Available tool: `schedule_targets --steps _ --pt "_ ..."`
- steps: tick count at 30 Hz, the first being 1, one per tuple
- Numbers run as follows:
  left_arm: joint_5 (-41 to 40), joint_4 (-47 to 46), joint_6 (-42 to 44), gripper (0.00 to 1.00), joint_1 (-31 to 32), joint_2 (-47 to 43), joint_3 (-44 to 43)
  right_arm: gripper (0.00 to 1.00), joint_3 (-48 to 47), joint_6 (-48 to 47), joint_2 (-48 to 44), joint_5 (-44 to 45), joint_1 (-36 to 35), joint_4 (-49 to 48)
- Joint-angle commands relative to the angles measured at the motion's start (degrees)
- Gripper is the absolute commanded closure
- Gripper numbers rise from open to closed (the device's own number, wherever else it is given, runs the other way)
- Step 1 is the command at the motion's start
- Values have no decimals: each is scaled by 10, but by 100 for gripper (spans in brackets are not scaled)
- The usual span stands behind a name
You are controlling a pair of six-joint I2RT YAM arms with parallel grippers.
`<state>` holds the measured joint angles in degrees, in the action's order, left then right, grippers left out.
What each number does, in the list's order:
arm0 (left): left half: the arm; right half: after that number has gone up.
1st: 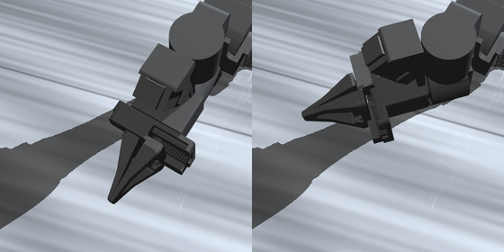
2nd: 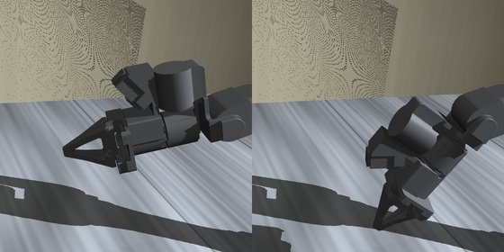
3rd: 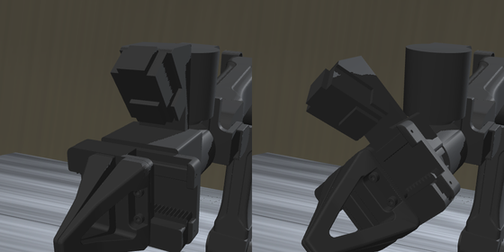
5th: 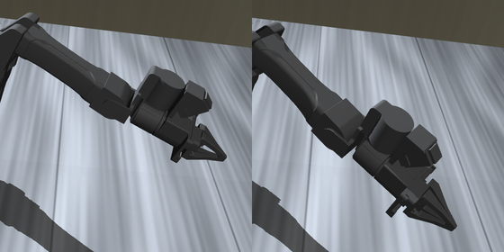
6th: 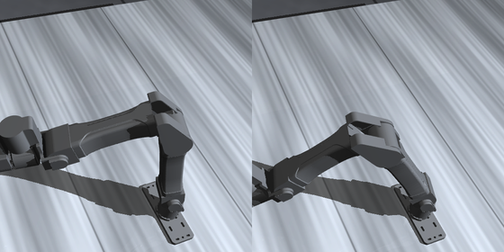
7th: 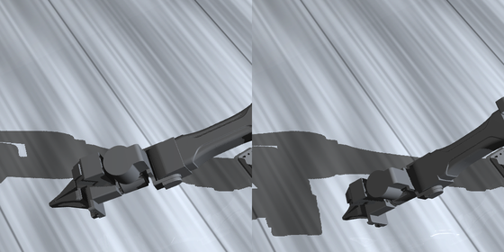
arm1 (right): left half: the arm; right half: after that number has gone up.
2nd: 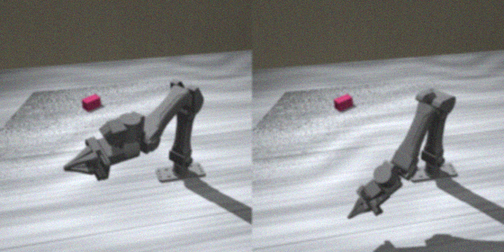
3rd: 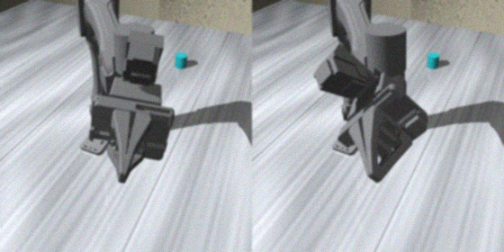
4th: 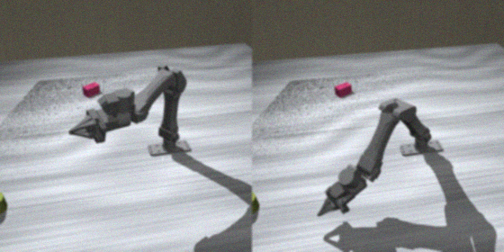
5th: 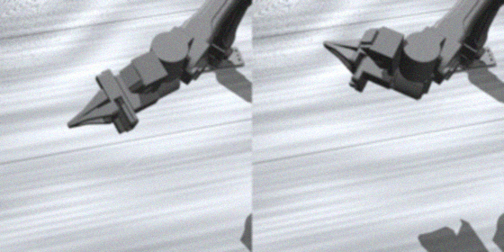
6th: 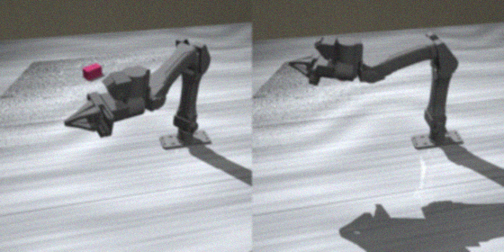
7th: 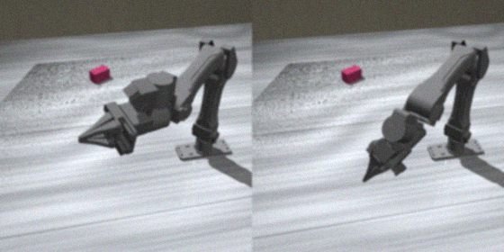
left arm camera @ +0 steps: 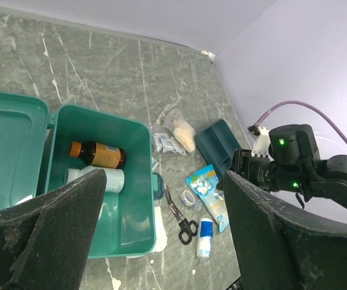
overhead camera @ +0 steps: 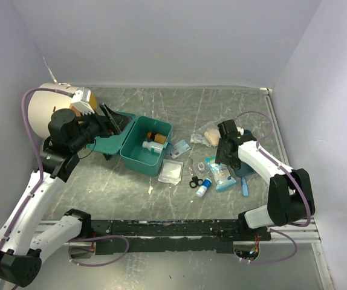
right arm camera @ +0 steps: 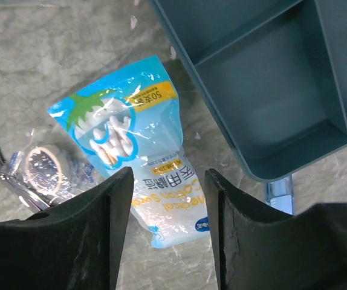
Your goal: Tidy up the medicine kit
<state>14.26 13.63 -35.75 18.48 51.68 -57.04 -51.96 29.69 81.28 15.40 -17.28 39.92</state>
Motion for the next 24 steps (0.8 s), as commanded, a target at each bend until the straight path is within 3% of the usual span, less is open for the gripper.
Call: schedule_targets --steps 1,12,17,24 --pt "15 -34 -16 11 2 6 -10 50 18 -6 11 -50 21 -10" --pt "18 -46 -27 11 2 11 -8 45 58 -5 41 -179 58 -61" --pt "18 -47 -25 11 2 9 -7 45 55 -8 57 -173 61 -68" --pt "19 -39 -19 10 2 2 -6 57 39 -18 38 -164 63 -80"
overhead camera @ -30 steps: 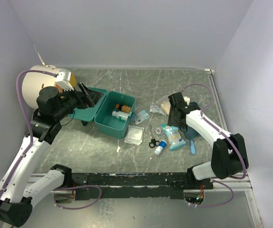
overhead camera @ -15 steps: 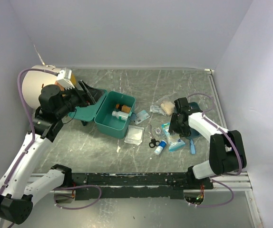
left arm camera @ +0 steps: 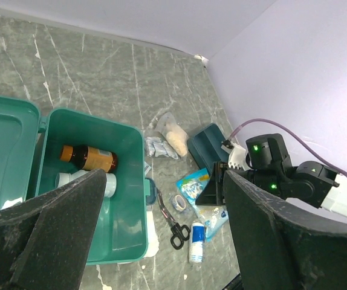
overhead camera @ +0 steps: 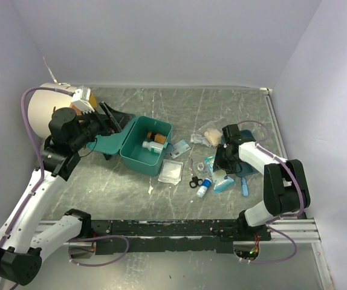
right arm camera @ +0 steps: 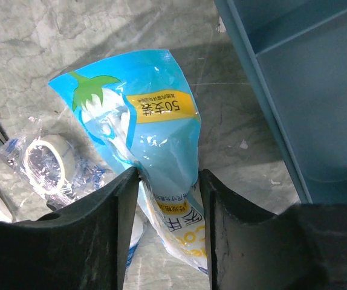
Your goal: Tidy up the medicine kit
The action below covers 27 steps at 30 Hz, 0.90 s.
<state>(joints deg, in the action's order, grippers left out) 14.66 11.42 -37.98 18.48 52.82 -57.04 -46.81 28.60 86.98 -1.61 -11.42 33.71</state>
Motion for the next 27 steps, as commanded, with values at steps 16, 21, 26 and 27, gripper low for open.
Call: schedule_targets --steps 16,21,26,27 --pt "52 -14 -12 11 2 9 5 65 -67 -8 -110 -20 5 -37" --pt "53 -2 -2 10 2 11 3 55 -76 -38 -66 40 8 3" --pt "58 3 5 10 2 20 -4 59 -76 -62 -16 19 11 -1" --pt "58 4 6 10 2 22 -7 63 -76 -65 -9 15 13 -5"
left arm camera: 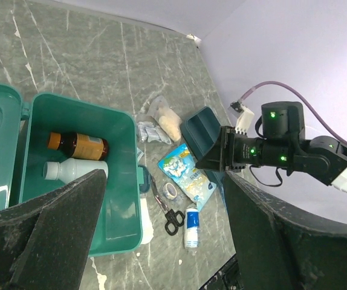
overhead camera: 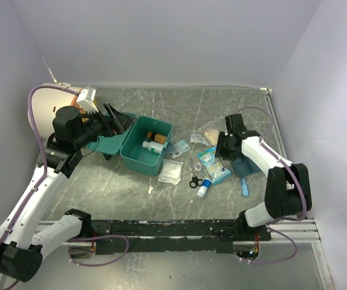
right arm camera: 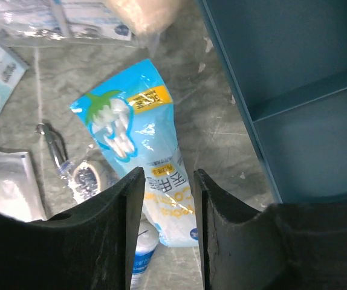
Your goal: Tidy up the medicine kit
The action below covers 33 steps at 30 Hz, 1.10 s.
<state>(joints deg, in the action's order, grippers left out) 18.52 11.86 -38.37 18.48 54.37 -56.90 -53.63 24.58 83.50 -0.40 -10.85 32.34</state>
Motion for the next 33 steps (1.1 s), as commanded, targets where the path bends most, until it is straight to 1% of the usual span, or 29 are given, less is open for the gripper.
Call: schedule_targets --steps 1,4,10,11,14,16,18,23,29,33 --pt "19 1 11 10 2 8 -10 66 -8 -26 30 -4 8 3" --pt "17 6 15 10 2 8 -13 70 -11 -27 48 -5 10 -7" --pt "14 5 16 10 2 7 -12 71 -12 -42 79 -15 10 -17" --pt "14 5 16 10 2 7 -13 73 -13 -43 82 -19 10 -18" --pt "13 6 18 10 2 8 -14 84 -19 -43 85 -25 10 -16" --pt "13 9 19 10 2 7 -15 94 -24 -40 78 -19 10 -13" --pt "13 10 20 10 2 5 -13 100 -29 -38 65 -8 10 -11" --pt "9 16 22 10 2 -3 -12 100 -35 -30 23 4 10 -1" --pt "-10 33 26 11 2 -21 -10 100 -85 -16 -32 -31 10 11" --pt "-34 46 27 10 2 -37 -7 100 -125 3 -61 -67 8 2"
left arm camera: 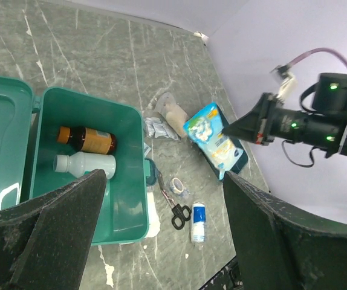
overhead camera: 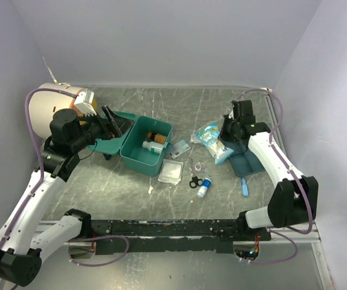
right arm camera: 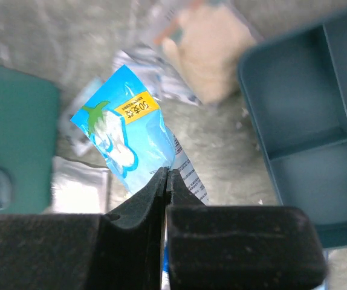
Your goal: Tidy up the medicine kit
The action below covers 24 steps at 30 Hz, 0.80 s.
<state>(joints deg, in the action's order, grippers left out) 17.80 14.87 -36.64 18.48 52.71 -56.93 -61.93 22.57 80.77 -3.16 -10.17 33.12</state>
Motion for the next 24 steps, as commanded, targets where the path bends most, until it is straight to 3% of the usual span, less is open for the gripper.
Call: schedule_targets --steps 1,8,15,24 --pt "-32 19 10 11 2 -25 -6 100 -49 28 -39 -52 1 -11" --pt "-71 57 27 10 2 -62 -13 100 -92 112 -53 -86 -47 -68" --pt "-90 100 48 9 2 -99 -26 100 -124 196 -28 -43 -168 -171" --pt "-144 131 82 9 2 -91 -89 100 -192 178 88 -71 -253 -283"
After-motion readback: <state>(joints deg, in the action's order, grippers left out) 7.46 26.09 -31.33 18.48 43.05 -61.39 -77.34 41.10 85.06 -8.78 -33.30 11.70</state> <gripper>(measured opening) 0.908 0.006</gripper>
